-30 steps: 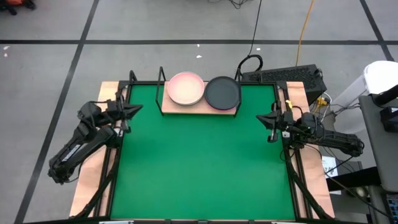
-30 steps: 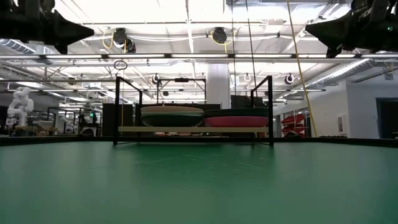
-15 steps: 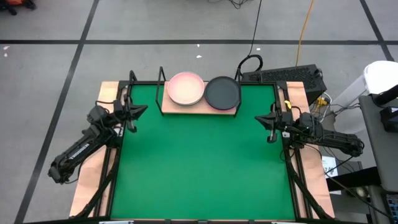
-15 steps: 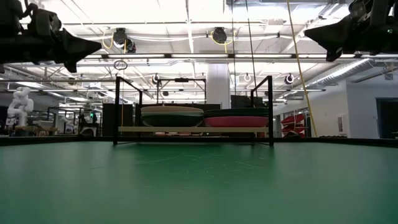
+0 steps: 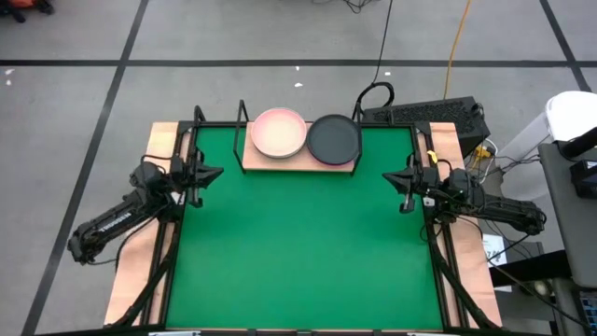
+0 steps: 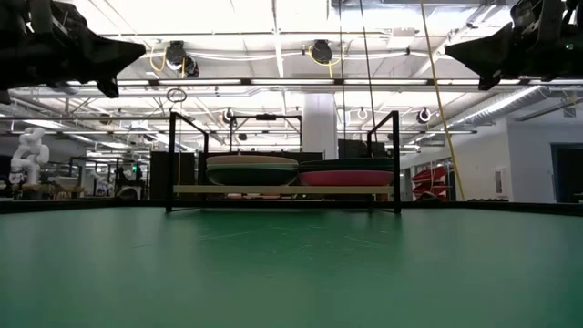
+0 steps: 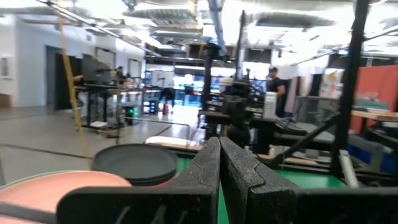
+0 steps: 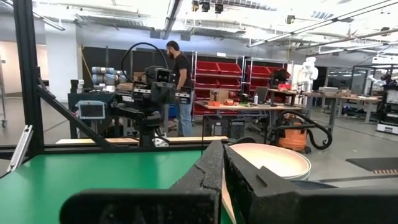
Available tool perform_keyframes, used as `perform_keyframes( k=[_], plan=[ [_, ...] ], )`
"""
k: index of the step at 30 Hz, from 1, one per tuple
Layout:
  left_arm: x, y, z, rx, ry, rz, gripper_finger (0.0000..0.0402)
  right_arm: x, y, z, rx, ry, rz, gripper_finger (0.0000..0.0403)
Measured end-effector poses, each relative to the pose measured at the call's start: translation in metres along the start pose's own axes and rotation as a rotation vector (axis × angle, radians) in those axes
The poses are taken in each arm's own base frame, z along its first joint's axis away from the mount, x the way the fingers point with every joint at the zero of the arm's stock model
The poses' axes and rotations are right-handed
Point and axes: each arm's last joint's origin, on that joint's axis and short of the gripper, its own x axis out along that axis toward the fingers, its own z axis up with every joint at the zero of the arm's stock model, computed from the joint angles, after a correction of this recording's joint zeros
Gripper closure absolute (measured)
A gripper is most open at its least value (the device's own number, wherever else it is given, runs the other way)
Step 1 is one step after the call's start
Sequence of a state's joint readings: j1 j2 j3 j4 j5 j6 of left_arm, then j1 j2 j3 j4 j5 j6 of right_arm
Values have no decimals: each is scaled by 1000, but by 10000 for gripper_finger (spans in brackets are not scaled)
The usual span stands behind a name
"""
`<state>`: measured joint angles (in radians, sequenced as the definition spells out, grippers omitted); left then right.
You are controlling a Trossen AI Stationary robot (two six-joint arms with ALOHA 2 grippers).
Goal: Place and stack plates onto a shelf
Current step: Return to Home Position
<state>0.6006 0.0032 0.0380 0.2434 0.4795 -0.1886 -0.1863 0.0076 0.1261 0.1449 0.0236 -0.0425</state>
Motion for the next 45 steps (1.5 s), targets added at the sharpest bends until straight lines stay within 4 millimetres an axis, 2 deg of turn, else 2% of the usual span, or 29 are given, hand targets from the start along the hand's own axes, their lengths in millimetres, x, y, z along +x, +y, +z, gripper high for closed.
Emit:
perform_keyframes(
  k=[9,16,25,29,45],
  plan=[
    [4,-13,-7,-15,45,-109,394,1,5,-13,12,23,38,403],
    [5,-21,-13,12,102,-187,394,1,6,-9,20,-29,17,403],
    [6,-27,-18,41,132,-206,394,1,6,-10,22,-20,16,403],
    [6,-28,-28,45,162,-210,394,1,6,-11,20,-14,16,403],
    [5,-32,-29,64,176,-235,394,1,6,-14,35,12,17,403]
  ],
)
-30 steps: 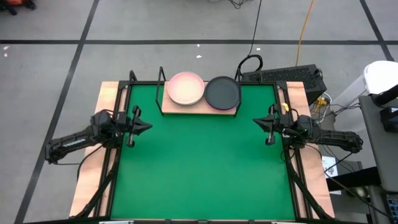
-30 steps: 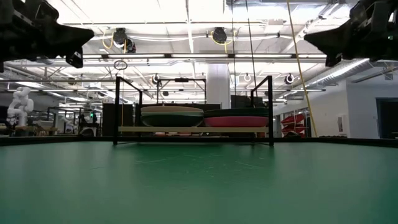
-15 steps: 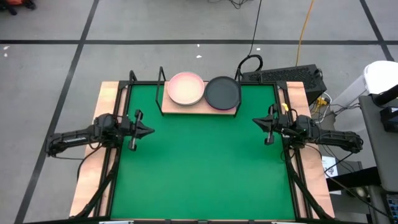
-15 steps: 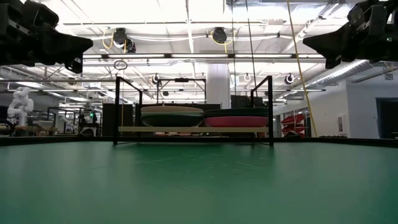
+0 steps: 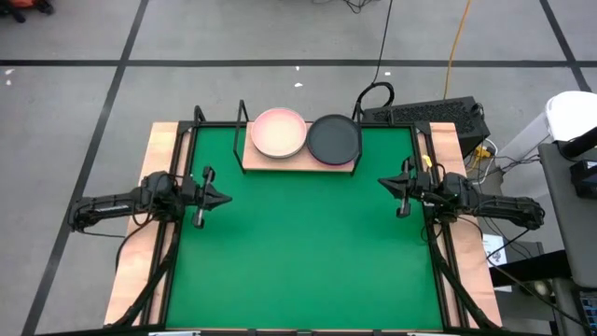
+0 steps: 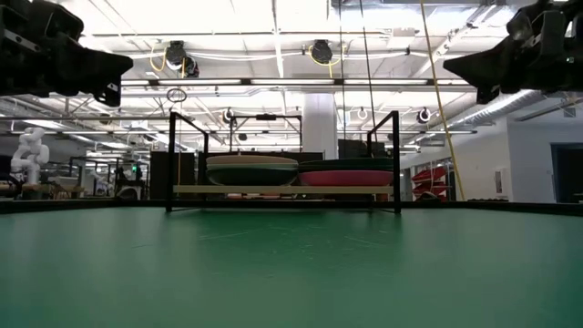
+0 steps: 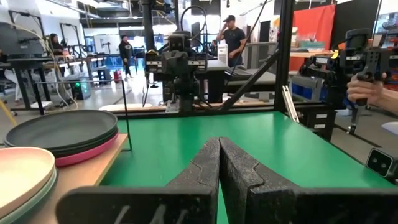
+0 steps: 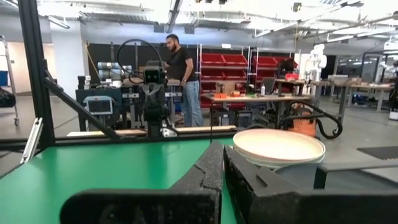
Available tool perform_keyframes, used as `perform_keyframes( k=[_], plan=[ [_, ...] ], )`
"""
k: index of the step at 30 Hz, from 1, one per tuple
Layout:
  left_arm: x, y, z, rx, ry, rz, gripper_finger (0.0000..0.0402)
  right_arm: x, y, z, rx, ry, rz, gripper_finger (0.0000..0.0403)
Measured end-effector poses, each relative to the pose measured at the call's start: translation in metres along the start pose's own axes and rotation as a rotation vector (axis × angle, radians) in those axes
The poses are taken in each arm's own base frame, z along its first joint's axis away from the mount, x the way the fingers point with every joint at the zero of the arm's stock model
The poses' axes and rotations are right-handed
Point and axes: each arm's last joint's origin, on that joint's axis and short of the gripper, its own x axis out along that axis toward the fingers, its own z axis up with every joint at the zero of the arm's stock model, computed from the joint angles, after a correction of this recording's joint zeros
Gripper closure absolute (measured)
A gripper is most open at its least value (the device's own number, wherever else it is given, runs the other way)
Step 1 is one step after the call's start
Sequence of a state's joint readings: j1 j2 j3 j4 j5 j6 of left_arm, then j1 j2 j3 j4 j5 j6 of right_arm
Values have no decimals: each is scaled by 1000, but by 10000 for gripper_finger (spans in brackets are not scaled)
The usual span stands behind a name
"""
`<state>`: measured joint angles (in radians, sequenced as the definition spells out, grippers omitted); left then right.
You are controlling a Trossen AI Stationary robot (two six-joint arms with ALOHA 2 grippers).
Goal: Place and stack plates onto a shelf
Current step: Return to Home Position
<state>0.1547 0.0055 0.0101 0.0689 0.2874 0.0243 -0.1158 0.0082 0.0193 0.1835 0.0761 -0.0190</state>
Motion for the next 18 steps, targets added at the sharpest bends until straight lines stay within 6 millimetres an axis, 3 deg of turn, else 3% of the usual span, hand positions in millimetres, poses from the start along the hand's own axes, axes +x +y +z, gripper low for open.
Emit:
perform_keyframes(
  k=[18],
  plan=[
    [0,0,-1,-48,13,0,394,0,0,-10,15,100,0,403]
  ],
)
